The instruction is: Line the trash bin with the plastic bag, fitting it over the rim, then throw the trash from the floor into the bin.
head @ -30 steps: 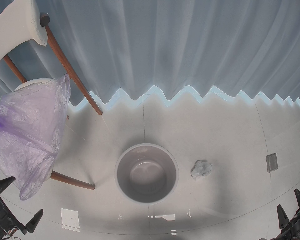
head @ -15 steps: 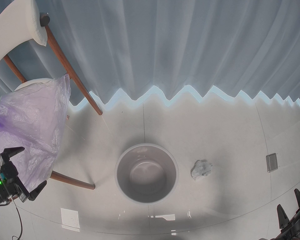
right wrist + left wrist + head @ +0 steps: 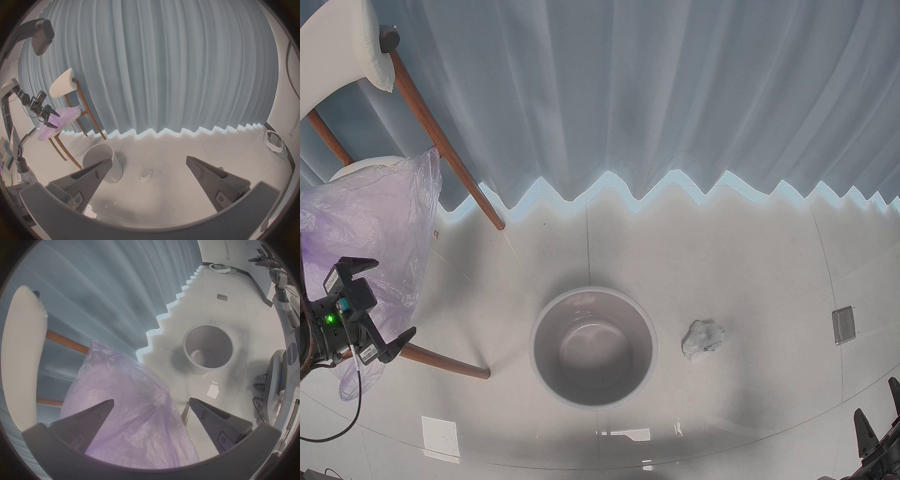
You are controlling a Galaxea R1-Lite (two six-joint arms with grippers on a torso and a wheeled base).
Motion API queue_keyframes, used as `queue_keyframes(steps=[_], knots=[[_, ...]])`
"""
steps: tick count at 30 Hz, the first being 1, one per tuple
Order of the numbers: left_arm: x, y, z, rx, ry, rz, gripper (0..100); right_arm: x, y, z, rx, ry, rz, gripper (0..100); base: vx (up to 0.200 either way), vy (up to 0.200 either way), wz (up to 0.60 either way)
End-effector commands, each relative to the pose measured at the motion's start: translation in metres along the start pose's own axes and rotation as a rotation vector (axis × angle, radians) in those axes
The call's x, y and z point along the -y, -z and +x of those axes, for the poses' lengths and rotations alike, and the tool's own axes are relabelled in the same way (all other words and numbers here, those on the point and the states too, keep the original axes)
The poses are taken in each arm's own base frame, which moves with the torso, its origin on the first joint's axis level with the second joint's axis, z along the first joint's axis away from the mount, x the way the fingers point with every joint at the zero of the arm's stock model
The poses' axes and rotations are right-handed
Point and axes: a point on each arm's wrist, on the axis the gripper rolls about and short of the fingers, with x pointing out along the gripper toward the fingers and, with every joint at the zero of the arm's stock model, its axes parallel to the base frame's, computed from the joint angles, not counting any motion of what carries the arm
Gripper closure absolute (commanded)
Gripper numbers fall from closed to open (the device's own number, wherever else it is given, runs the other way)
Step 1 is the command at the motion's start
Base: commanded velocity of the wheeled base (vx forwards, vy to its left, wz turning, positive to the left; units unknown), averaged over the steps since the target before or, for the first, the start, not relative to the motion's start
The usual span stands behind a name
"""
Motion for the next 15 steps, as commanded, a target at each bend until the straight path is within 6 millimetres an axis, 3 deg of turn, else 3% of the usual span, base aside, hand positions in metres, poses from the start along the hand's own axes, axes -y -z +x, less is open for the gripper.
queue_keyframes(steps=[1, 8, 15], knots=[[0.012, -0.012, 0.016, -0.011, 0.055, 0.043, 0, 0.000, 0.005, 0.000, -0.001, -0.001, 0.000, 0, 0.000, 0.000, 0.00], [0.017, -0.028, 0.031, -0.129, -0.167, 0.058, 0, 0.000, 0.005, 0.000, -0.001, -0.001, 0.000, 0, 0.000, 0.000, 0.00], [0.026, -0.030, 0.040, -0.167, -0.232, 0.058, 0, 0.000, 0.005, 0.000, -0.001, -0.001, 0.000, 0, 0.000, 0.000, 0.00]])
